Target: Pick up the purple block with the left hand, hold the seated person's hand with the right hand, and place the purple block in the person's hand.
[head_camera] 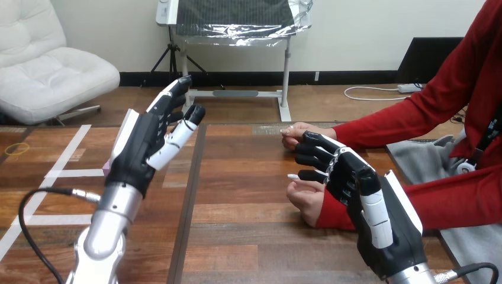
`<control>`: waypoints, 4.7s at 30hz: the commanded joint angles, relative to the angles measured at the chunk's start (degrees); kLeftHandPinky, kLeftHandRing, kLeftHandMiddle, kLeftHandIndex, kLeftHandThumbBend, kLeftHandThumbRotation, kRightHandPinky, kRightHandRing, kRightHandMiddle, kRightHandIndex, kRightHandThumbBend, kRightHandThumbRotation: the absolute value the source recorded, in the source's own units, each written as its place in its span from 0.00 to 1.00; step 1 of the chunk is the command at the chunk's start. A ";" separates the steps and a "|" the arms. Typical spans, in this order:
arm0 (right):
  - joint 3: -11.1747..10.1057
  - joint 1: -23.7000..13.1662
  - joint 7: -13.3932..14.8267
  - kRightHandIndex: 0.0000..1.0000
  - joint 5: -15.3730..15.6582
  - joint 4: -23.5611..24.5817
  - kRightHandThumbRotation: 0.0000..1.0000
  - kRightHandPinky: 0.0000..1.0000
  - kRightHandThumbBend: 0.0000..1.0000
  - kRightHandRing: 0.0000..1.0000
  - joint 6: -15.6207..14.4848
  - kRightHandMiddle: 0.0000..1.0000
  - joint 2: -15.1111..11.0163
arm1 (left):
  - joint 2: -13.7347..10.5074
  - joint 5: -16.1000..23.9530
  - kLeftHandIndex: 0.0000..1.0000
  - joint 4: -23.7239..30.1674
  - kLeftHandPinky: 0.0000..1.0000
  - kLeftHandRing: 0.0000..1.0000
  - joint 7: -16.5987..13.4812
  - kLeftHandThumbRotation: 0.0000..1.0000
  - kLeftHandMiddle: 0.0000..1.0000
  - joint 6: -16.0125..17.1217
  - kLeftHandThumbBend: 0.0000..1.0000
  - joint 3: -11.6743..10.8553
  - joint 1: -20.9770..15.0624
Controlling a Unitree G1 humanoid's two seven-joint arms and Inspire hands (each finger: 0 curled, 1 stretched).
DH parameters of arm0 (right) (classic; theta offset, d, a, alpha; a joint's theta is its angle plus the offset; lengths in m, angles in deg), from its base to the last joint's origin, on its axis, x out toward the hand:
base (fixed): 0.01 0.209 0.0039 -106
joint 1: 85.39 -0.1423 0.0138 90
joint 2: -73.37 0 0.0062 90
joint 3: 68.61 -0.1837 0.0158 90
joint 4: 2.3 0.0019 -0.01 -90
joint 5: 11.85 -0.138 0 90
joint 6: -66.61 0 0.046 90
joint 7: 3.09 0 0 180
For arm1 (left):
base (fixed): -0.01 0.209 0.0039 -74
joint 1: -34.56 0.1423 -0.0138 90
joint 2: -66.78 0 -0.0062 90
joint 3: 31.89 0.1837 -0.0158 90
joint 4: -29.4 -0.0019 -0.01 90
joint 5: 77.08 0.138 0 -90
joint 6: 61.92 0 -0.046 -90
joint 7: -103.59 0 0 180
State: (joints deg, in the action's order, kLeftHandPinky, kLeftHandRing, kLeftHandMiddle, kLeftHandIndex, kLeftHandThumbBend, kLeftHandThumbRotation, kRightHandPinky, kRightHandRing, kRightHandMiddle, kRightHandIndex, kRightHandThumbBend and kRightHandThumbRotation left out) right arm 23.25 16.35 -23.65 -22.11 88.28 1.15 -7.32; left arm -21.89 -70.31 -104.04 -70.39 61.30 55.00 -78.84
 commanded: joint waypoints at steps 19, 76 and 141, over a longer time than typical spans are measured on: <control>-0.88 -4.02 -0.25 0.83 -1.27 1.13 1.00 0.78 0.83 0.83 0.52 0.83 -0.22 | -6.85 9.37 0.94 -21.32 0.94 0.96 -4.55 0.65 0.97 -3.52 0.52 3.96 -22.54; -0.93 -3.47 -0.93 0.81 -1.33 1.18 1.00 0.77 0.82 0.82 1.63 0.81 -0.14 | -12.01 26.57 0.92 -31.24 1.00 0.97 -12.31 0.78 0.95 -21.01 0.53 18.12 -33.94; -0.72 -3.84 -1.43 0.79 -1.25 1.90 1.00 0.75 0.83 0.80 1.67 0.80 -0.29 | -11.20 35.55 0.93 -33.31 1.00 0.97 -10.46 0.92 0.97 -30.52 0.63 30.35 -32.02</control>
State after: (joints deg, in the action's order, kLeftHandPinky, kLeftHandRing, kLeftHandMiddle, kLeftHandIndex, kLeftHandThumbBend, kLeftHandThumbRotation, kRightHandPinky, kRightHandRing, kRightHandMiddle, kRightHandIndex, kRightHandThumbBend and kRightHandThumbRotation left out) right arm 22.92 16.30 -24.89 -22.79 88.29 1.45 -7.42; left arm -33.31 -35.83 -137.38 -80.92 30.72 83.89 -108.59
